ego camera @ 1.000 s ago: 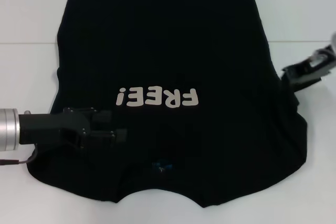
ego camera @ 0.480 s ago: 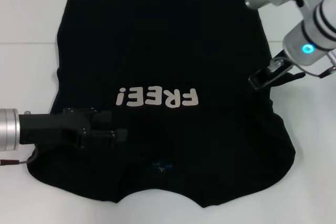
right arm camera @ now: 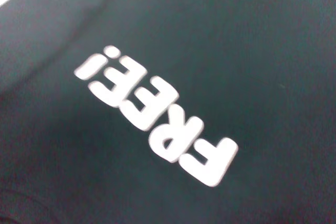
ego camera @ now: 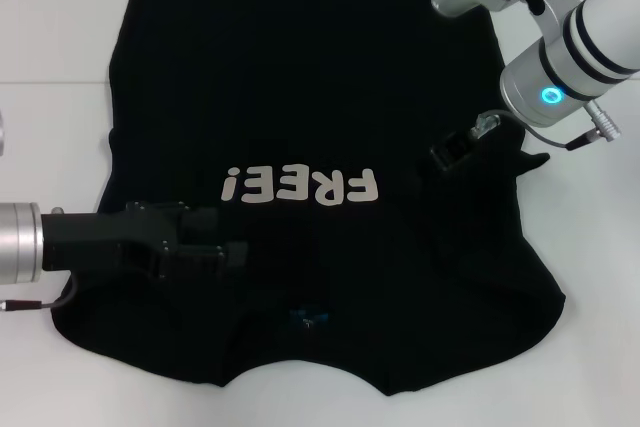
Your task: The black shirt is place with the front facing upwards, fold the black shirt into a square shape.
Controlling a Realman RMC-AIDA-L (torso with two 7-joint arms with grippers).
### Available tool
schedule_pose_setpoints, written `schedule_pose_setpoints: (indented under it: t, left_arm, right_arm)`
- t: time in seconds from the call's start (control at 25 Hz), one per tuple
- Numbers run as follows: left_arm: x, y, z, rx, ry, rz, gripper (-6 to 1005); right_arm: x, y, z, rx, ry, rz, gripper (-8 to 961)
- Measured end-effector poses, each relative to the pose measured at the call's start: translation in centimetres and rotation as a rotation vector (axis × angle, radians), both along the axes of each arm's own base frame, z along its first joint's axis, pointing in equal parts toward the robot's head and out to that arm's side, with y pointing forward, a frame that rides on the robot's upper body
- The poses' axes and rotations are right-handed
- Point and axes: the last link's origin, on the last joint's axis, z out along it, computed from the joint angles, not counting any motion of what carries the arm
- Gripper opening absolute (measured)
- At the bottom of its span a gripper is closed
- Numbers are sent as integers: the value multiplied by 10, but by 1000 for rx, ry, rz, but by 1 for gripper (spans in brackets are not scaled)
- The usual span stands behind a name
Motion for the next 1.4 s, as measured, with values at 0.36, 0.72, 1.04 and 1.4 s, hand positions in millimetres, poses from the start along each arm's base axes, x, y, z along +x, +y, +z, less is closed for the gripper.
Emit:
schedule_pose_setpoints:
  t: [0.36,0.72,1.04,1.4]
  left_arm:
    - [0,0,1,-3,-4,11,828]
    - [-1,1,2,-2,-2,18,828]
    - [-2,1,3,1,1,21,828]
    - [-2,1,1,2,5,21,827]
  right_arm:
    - [50,4,51,143,125,-262,661]
    - [115,-14,108,267,257,-567,661]
    - [123,-15,90,277,293,-619,662]
    - [114,-10,76,282,329,-595,662]
